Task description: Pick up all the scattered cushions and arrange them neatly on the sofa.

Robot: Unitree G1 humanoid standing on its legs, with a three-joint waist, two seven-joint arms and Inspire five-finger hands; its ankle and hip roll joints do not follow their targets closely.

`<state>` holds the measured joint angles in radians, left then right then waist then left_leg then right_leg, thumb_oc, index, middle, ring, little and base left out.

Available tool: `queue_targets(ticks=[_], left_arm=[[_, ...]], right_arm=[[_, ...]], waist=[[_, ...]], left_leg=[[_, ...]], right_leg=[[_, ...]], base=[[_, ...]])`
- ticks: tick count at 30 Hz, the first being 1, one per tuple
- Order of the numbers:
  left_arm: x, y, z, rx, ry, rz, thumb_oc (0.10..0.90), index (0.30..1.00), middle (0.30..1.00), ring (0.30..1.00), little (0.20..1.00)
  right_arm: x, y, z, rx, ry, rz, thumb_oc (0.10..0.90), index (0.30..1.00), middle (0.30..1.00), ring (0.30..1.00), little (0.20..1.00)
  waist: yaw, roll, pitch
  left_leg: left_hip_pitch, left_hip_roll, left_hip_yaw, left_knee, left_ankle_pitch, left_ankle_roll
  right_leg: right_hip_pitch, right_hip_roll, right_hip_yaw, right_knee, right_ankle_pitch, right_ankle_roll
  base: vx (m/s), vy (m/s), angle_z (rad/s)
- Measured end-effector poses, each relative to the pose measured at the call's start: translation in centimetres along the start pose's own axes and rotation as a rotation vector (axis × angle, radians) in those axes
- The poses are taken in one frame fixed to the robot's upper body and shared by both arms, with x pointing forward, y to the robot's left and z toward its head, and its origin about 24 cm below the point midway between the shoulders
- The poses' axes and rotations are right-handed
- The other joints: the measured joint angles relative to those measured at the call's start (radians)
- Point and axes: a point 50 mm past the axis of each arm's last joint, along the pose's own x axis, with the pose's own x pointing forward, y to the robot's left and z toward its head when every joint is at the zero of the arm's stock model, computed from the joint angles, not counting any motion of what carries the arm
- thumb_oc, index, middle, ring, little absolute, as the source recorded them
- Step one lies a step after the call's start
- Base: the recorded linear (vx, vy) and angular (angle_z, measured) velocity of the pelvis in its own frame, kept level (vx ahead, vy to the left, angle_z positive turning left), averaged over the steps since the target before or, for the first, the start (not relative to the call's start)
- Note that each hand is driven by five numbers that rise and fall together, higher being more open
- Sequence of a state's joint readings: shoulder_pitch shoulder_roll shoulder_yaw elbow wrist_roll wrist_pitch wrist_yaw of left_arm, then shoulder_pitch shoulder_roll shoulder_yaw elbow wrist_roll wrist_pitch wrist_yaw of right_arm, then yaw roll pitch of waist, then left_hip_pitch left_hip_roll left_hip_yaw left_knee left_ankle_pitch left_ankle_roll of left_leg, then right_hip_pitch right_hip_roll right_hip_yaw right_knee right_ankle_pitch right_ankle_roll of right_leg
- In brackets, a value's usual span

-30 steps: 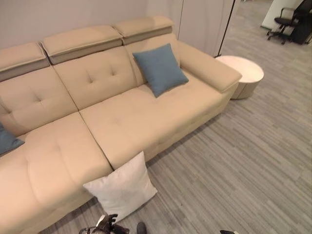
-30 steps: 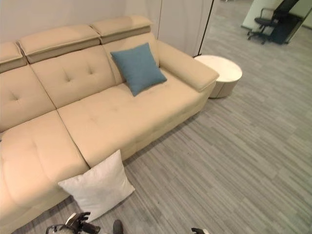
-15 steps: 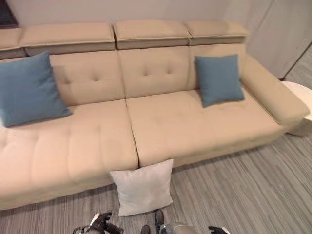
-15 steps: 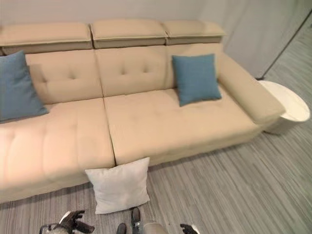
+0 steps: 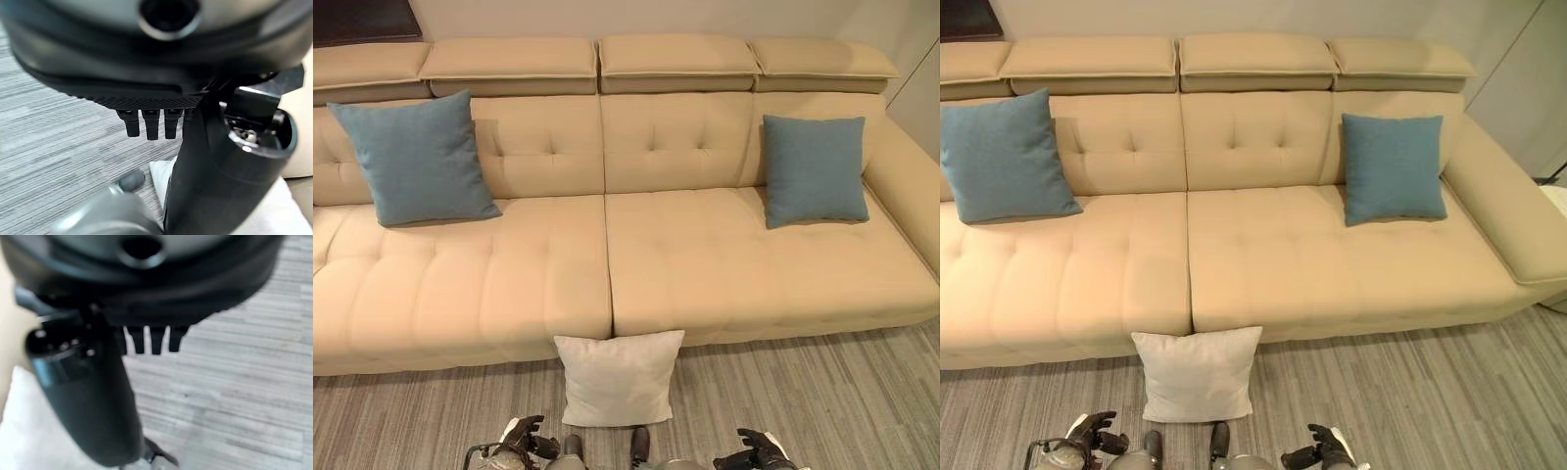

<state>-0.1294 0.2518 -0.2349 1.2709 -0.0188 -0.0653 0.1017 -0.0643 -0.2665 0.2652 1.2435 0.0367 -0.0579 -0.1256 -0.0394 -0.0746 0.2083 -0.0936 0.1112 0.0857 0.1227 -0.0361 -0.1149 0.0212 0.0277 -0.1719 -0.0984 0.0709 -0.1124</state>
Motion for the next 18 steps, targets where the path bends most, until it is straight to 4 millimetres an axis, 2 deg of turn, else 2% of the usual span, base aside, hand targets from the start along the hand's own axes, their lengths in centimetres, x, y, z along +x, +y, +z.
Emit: queue_targets(ticks=[2,3,4,6,8,10,11,14,18], left_arm=[[0.0,-0.5,0.0,-0.006,0.002,-0.012,0.800,0.900,0.900,0.900,0.900],[-0.1,-1.0,-0.3,-0.009,0.011,-0.023,0.800,0.900,0.900,0.900,0.900],[-0.2,-1.2,-0.4,-0.010,0.013,-0.029,0.800,0.900,0.900,0.900,0.900],[-0.2,-1.1,-0.4,-0.009,0.014,-0.029,0.800,0.900,0.900,0.900,0.900],[-0.2,-0.8,-0.3,-0.013,0.000,-0.020,0.800,0.900,0.900,0.900,0.900],[-0.1,-0.2,0.0,-0.022,-0.010,-0.004,0.800,0.900,0.900,0.900,0.900],[0.0,0.5,0.4,-0.018,-0.018,0.015,0.800,0.900,0.900,0.900,0.900],[0.1,1.7,0.7,-0.008,-0.026,0.046,0.800,0.900,0.900,0.900,0.900],[0.1,2.2,0.9,-0.003,-0.037,0.069,0.800,0.900,0.900,0.900,0.900]], right_arm=[[-0.1,0.0,-0.7,0.000,0.020,0.000,0.800,0.900,0.900,0.900,0.900],[-0.2,0.0,-1.3,0.009,0.035,-0.001,0.800,0.900,0.900,0.900,0.900],[-0.3,0.1,-1.7,0.015,0.046,0.001,0.800,0.900,0.900,0.900,0.900],[-0.4,0.2,-2.0,0.016,0.053,0.005,0.800,0.900,0.900,0.900,0.900],[-0.6,0.4,-2.6,0.016,0.069,0.009,0.800,0.900,0.900,0.900,0.900],[-0.4,0.4,-1.9,0.015,0.047,0.010,0.800,0.900,0.900,0.900,0.900],[-0.2,0.2,-0.7,0.012,0.019,0.008,0.800,0.900,0.900,0.900,0.900],[0.1,0.0,1.0,0.009,-0.030,0.002,0.800,0.900,0.900,0.900,0.900],[0.2,-0.1,2.0,0.012,-0.069,-0.006,0.800,0.900,0.900,0.900,0.900]], waist=[[0.000,0.016,-0.003],[-0.003,0.032,-0.008],[-0.002,0.037,-0.011],[-0.001,0.034,-0.012],[0.002,0.031,-0.011],[0.002,0.024,-0.005],[0.006,0.017,0.000],[0.003,0.003,0.008],[0.025,-0.003,0.008]], left_leg=[[0.020,0.004,-0.029,-0.053,0.021,0.007],[0.033,0.004,-0.030,-0.090,0.043,0.028],[0.046,-0.001,-0.031,-0.104,0.090,0.039],[0.051,-0.011,-0.028,-0.111,0.094,0.044],[0.051,-0.042,-0.004,-0.124,0.093,0.074],[0.032,-0.060,0.007,-0.105,0.085,0.091],[0.011,-0.065,0.019,-0.091,0.078,0.101],[0.002,-0.076,0.020,-0.094,0.074,0.106],[0.007,-0.077,0.032,-0.098,0.071,0.110]], right_leg=[[0.002,0.002,0.008,0.000,-0.001,0.019],[0.004,0.003,0.010,0.003,-0.002,0.038],[0.003,-0.002,0.016,0.008,-0.001,0.056],[0.003,-0.012,0.018,0.008,-0.002,0.070],[-0.031,-0.043,0.045,0.045,-0.005,0.104],[-0.061,-0.061,0.052,0.076,-0.009,0.121],[-0.093,-0.067,0.068,0.098,-0.014,0.127],[-0.103,-0.077,0.072,0.097,-0.014,0.136],[-0.105,-0.084,0.086,0.094,-0.017,0.141]], base=[[0.13,0.151,-0.18],[0.08,0.147,-0.17],[0.04,0.129,-0.13],[0.01,0.098,-0.05],[-0.07,0.081,-0.18],[-0.10,0.112,-0.24],[-0.02,0.072,-0.22],[0.01,0.034,-0.05],[-0.02,-0.004,-0.08]])
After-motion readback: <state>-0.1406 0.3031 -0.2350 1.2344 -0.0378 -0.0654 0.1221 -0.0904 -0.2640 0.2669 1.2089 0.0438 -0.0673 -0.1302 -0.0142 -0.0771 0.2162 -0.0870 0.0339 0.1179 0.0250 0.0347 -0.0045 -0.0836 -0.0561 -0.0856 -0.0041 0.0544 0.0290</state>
